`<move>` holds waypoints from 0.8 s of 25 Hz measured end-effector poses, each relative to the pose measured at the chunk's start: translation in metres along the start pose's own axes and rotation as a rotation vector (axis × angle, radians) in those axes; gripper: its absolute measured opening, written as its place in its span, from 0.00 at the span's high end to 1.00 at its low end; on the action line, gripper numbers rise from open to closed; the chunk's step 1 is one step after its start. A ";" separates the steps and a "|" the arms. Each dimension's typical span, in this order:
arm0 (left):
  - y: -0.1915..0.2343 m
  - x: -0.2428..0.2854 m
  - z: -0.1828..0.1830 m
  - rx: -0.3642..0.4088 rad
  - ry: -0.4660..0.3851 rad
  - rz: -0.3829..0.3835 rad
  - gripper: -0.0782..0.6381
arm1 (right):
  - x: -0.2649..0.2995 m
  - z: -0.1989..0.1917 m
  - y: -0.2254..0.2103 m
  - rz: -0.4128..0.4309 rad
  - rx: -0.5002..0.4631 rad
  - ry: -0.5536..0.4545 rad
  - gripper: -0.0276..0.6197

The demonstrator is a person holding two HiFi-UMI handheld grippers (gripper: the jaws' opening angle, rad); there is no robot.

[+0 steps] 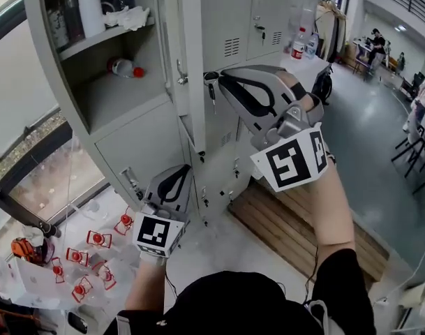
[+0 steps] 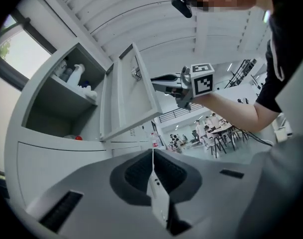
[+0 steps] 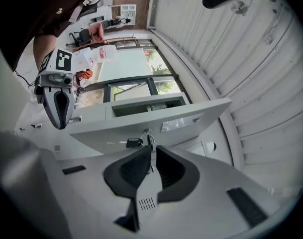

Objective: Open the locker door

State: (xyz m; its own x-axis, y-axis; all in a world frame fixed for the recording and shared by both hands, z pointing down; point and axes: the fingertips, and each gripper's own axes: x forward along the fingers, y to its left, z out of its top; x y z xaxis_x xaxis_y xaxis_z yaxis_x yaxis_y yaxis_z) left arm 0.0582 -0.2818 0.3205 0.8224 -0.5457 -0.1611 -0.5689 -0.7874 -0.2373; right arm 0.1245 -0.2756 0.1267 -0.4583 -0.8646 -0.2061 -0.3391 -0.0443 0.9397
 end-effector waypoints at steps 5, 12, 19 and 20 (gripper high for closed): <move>-0.030 0.029 0.001 -0.013 -0.010 -0.090 0.86 | -0.043 -0.050 -0.025 -0.065 0.046 0.150 0.89; -0.065 0.058 0.002 -0.039 -0.025 -0.183 0.86 | -0.088 -0.082 -0.033 -0.102 0.071 0.263 0.88; -0.068 0.057 0.003 -0.040 -0.018 -0.172 0.86 | -0.088 -0.080 -0.026 -0.081 0.099 0.251 0.89; -0.065 0.054 0.001 -0.041 -0.012 -0.159 0.86 | -0.083 -0.077 -0.023 -0.072 0.107 0.237 0.89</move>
State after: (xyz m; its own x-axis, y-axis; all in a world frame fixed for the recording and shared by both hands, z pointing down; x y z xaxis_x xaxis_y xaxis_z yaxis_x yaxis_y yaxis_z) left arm 0.1393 -0.2600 0.3257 0.9019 -0.4099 -0.1361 -0.4310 -0.8748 -0.2213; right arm 0.2333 -0.2410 0.1434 -0.2289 -0.9548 -0.1897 -0.4546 -0.0675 0.8881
